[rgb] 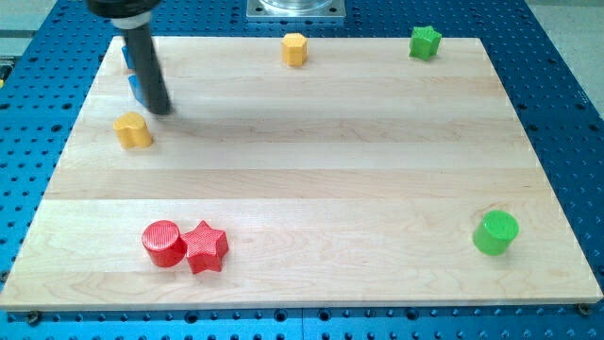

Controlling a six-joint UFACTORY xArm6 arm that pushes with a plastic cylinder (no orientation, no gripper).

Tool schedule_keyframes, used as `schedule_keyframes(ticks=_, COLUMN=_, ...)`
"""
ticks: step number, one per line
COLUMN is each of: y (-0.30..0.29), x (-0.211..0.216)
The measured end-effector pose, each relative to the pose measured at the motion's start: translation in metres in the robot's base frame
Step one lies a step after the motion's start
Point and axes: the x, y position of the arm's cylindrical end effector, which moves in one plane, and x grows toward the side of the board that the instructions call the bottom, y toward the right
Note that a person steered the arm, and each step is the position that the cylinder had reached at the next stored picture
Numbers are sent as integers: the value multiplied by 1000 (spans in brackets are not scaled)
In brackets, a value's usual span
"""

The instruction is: Place the yellow hexagon diagonally right to the yellow heart

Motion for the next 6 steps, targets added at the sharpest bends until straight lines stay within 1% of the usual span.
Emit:
schedule_keyframes(ticks=1, y=-5, x=-31)
schedule_keyframes(ticks=2, y=-3, x=-15)
schedule_keyframes(ticks=3, y=50, x=-2)
schedule_keyframes(ticks=4, y=119, x=-8)
schedule_keyframes(ticks=5, y=149, x=-38)
schedule_keyframes(ticks=6, y=200, x=-52)
